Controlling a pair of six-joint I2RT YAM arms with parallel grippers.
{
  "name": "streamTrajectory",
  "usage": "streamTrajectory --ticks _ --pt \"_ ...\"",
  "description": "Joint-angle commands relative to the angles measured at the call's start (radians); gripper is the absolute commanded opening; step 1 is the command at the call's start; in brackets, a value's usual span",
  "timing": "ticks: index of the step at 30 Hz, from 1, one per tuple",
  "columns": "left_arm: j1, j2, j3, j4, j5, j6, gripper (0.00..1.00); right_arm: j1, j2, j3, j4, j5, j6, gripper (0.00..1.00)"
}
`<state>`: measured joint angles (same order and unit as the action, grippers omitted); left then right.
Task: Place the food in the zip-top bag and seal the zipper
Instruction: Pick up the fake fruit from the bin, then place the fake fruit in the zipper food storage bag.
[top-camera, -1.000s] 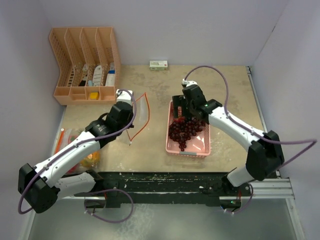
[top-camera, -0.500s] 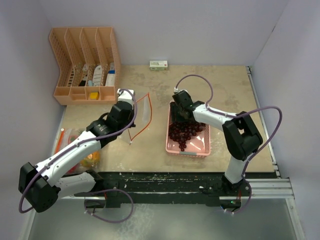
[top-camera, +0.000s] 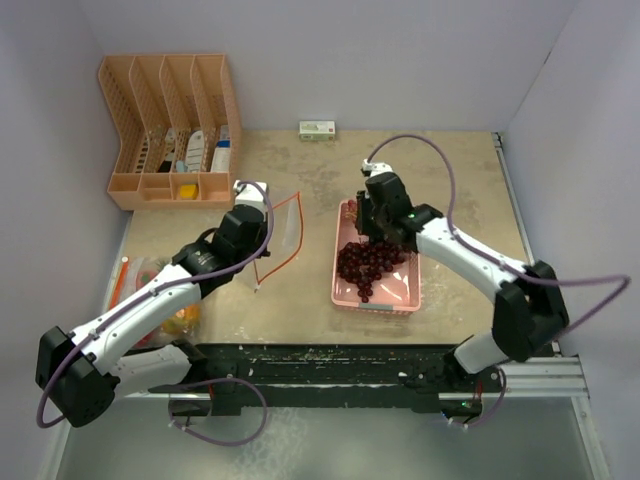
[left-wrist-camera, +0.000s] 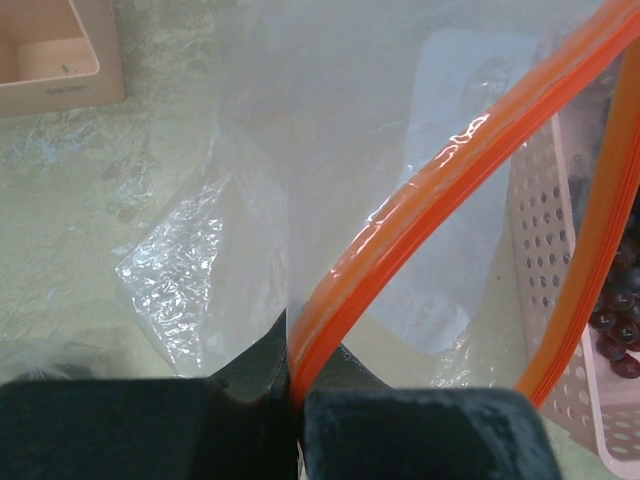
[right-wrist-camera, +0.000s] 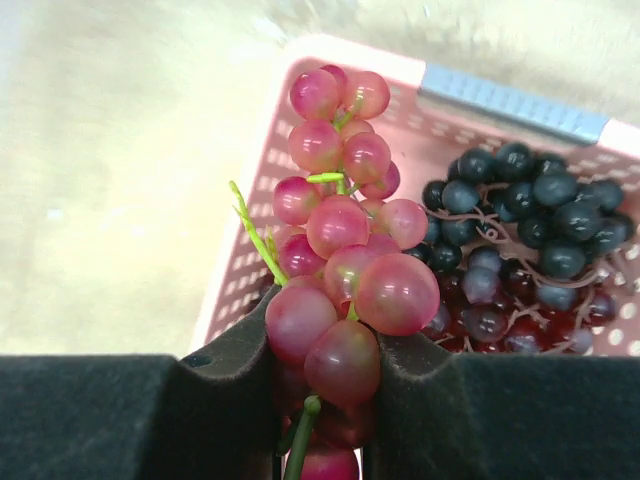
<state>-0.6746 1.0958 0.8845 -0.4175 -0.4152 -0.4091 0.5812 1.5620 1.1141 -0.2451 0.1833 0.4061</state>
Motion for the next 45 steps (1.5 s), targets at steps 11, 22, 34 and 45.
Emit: streamTrajectory --ticks 11,22,34,45 --pt "0.004 0.080 0.032 0.109 0.015 0.006 0.00 0.082 -0.382 0.011 0.075 -0.527 -0.142 0.02" --pt "0.003 0.111 0.064 0.148 0.042 -0.002 0.00 0.139 -0.327 -0.085 0.268 -0.599 -0.018 0.01" --pt "0.004 0.030 0.094 0.151 0.137 -0.030 0.00 0.139 -0.218 -0.056 0.270 -0.418 -0.009 0.00" --pt "0.003 0.066 0.013 0.266 0.218 -0.067 0.00 0.150 -0.052 0.148 0.221 -0.341 0.063 0.01"
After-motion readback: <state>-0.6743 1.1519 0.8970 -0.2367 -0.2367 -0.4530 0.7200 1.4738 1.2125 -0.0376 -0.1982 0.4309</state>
